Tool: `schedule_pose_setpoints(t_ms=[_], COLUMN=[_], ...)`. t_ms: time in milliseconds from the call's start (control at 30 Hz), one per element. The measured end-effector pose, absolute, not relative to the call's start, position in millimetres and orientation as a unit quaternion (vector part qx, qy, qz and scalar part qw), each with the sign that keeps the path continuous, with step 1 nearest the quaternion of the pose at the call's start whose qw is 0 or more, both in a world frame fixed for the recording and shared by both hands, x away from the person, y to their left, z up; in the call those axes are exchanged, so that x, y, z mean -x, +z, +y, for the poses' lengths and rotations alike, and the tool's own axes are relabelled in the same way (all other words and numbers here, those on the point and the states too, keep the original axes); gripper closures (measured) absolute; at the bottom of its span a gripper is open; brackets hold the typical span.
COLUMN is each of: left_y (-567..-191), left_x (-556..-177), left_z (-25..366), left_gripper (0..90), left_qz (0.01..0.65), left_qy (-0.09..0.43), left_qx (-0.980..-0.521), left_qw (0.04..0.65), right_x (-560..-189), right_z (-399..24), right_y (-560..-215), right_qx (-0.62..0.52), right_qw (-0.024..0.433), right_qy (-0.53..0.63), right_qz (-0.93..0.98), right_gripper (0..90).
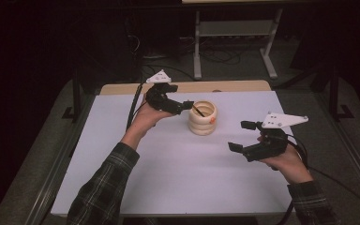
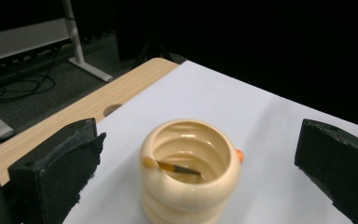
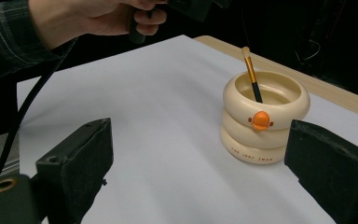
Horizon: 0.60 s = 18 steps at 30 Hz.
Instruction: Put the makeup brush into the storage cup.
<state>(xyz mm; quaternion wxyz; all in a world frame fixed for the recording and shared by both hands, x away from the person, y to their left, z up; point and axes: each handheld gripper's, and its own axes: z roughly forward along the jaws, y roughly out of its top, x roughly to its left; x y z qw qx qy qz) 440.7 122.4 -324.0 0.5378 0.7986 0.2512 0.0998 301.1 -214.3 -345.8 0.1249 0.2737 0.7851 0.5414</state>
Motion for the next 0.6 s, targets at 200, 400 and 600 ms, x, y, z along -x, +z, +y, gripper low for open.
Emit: schedule_pose_setpoints(t_ms=[200, 400, 600], left_y=[-317.5, -313.2, -314.1], left_x=[-429.7, -415.2, -400.0], left_z=[135.1, 150.1, 164.9], left_gripper=[0.0, 0.0, 0.0], left_qz=[0.252, 0.256, 0.262], left_qy=[0.103, 0.102, 0.106], left_qx=[-0.797, -0.794, -0.789], left_qw=[0.538, 0.542, 0.545], right_x=[-301.3, -301.9, -302.0], right_z=[-214.4, -213.3, -212.9], right_y=[-345.7, -346.3, -346.0], right_qx=[-0.274, -0.274, -0.274], right_qw=[0.126, 0.125, 0.126], right_qy=[0.541, 0.539, 0.539], right_qz=[0.785, 0.787, 0.787], right_gripper=[7.2, 7.2, 7.2])
